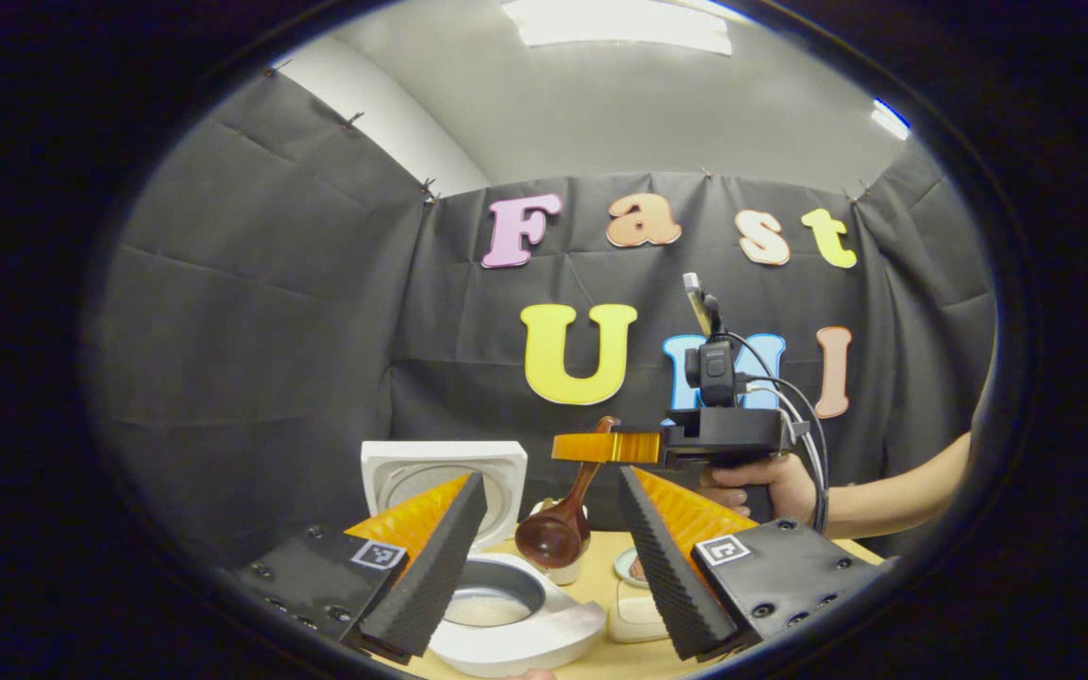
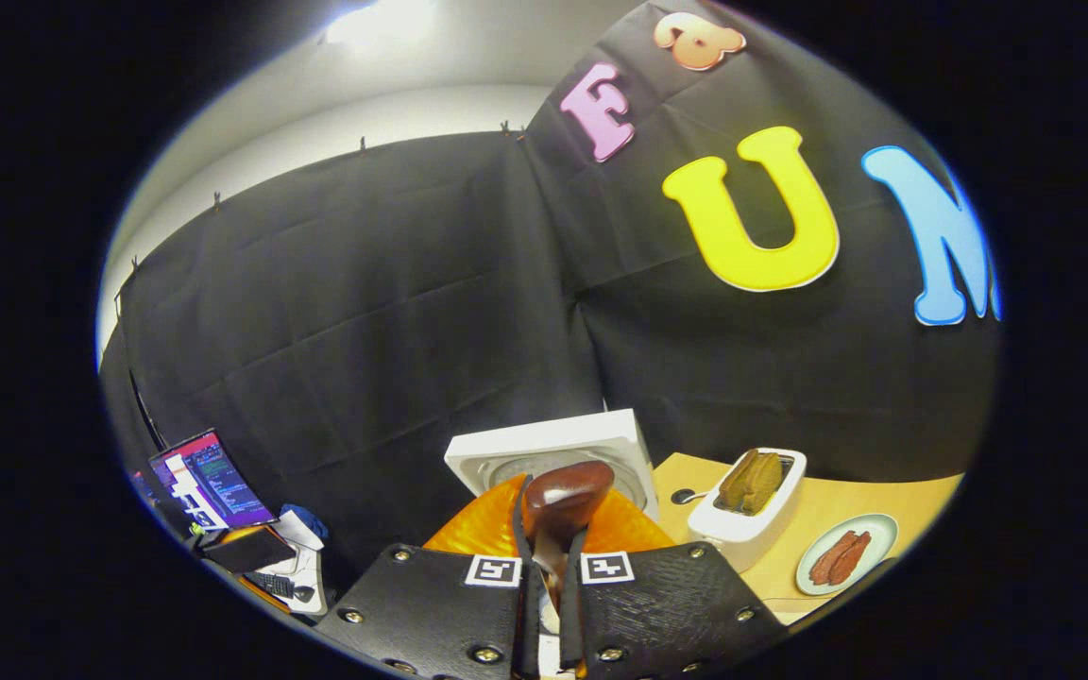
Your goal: Close the left gripper, press the button to open the rice cooker; take a wooden spoon from the chopstick holder with the right hand, scoop a spoonful of rice and pour it into the rice cooker, then put the wooden spoon back into the chopstick holder.
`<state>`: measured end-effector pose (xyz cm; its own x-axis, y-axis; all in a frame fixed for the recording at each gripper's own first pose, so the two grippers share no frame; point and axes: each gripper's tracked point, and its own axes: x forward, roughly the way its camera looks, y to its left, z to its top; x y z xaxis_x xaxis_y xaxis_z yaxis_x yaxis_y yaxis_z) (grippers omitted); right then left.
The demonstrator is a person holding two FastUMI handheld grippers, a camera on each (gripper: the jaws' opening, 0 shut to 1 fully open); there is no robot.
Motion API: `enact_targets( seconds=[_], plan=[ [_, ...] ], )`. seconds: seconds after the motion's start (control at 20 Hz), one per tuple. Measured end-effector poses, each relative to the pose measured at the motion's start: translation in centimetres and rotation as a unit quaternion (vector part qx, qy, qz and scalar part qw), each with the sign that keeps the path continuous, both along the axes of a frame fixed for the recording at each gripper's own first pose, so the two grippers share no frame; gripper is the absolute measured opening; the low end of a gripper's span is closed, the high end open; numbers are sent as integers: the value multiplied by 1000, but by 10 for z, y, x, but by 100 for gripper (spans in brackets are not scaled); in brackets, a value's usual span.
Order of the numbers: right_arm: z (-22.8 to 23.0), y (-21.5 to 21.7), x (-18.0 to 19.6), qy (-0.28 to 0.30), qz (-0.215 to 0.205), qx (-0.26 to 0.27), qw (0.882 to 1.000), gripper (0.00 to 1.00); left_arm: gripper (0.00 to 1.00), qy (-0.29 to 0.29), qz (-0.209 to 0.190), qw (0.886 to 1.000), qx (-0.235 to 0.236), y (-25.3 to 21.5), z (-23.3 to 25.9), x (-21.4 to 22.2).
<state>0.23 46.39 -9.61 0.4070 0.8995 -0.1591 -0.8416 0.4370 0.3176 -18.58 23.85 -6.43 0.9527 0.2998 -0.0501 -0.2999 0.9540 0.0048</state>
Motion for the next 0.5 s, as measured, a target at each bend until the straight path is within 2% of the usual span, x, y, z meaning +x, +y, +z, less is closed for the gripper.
enact_targets(
  seconds=[0.15, 0.2, 0.35, 0.45, 0.5],
  plan=[
    [15, -46, 12, -6, -38, 1, 999, 9, 96, -3, -19, 1000, -4, -18, 2, 19],
    [18, -62, 16, -6, -52, 1, 999, 9, 91, -5, -25, 1000, -6, -23, 4, 25],
    [28, -112, 25, -15, -93, 4, 996, 9, 91, -12, -41, 999, -21, -40, 5, 43],
    [29, -144, 29, -15, -112, 1, 994, 9, 100, -16, -50, 998, -33, -52, 5, 53],
    [30, -158, 31, -14, -120, 3, 993, 9, 100, -16, -52, 998, -39, -57, 4, 56]
  ],
)
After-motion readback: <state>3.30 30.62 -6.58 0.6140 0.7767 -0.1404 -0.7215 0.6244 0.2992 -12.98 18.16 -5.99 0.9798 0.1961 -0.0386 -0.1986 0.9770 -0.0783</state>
